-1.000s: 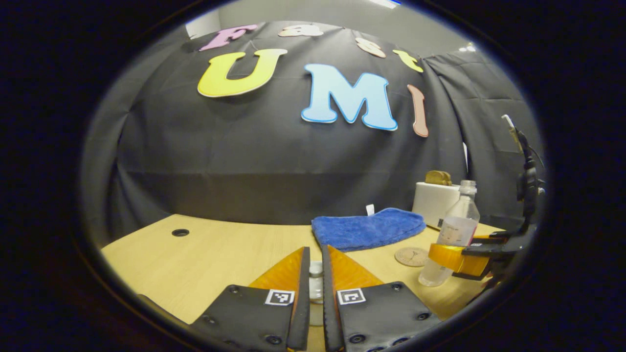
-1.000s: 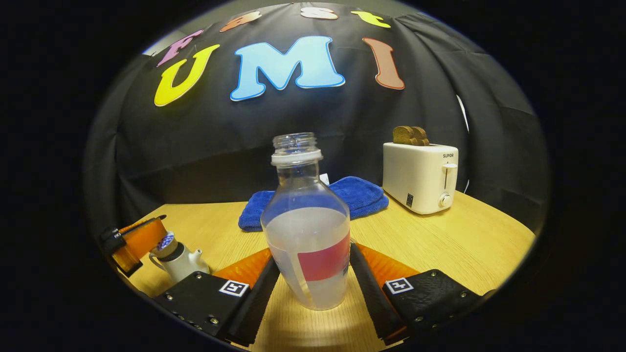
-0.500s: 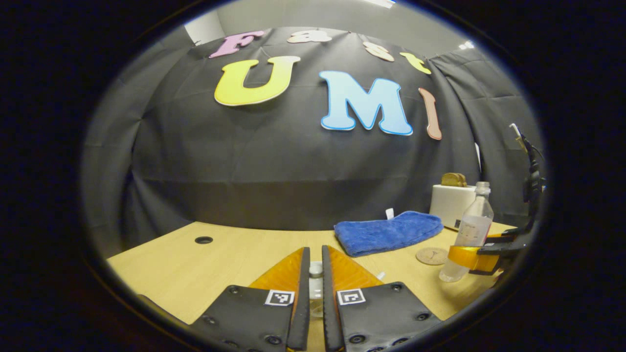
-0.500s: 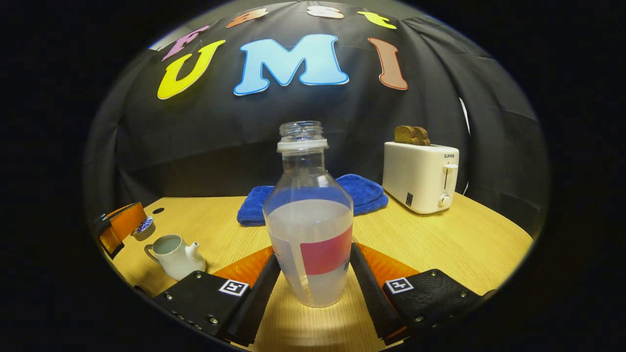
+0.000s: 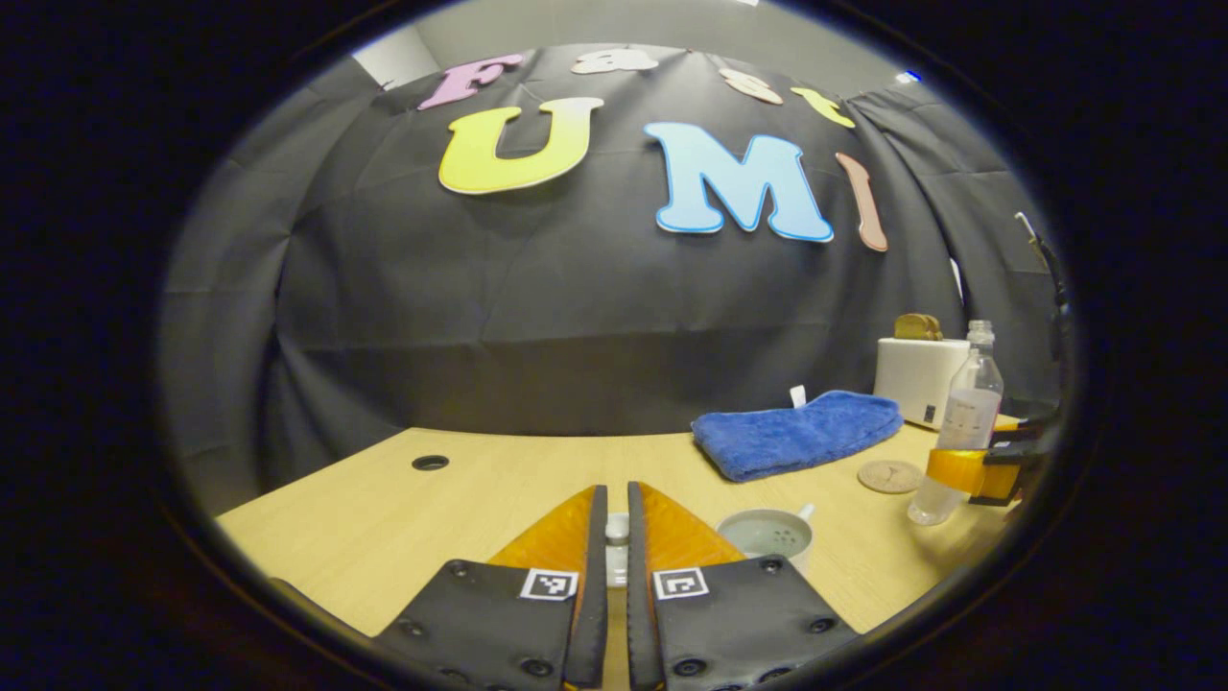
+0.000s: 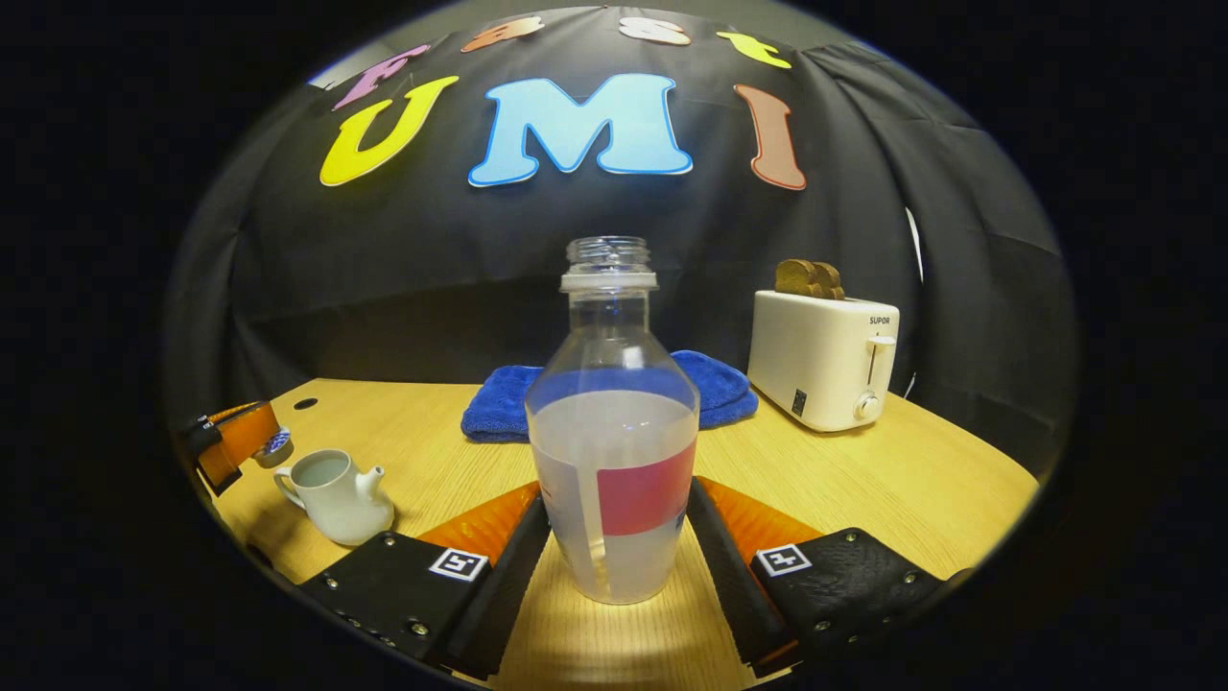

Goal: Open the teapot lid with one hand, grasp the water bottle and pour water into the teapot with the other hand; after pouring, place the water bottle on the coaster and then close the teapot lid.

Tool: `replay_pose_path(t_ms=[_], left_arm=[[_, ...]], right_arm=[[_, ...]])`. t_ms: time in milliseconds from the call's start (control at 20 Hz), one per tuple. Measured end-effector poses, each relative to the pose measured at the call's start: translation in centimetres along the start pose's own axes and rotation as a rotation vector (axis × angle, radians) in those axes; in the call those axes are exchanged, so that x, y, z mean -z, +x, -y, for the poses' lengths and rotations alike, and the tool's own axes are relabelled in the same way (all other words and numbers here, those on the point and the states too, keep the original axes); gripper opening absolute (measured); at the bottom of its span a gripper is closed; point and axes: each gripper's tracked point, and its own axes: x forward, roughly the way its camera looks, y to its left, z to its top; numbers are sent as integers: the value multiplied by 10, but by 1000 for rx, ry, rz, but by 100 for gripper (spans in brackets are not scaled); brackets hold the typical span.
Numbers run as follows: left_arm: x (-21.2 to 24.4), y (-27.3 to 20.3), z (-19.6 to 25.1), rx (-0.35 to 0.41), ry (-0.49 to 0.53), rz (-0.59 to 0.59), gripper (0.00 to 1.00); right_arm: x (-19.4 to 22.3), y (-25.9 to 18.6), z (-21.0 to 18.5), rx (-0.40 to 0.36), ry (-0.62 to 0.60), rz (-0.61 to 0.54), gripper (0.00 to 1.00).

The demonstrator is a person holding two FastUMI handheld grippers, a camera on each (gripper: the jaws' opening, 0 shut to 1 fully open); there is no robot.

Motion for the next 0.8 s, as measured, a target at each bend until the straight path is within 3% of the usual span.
replay_pose_path(t_ms=[550,650,800], left_arm=[[0,0,-2,24,-10,6,14],[0,-1,-1,33,-16,14,15],[3,1,0,43,3,3,16]], right_arm=[[4,2,4,-29,67,-23,86],[3,2,5,-22,64,-20,78],[2,1,5,-22,49,-15,78]])
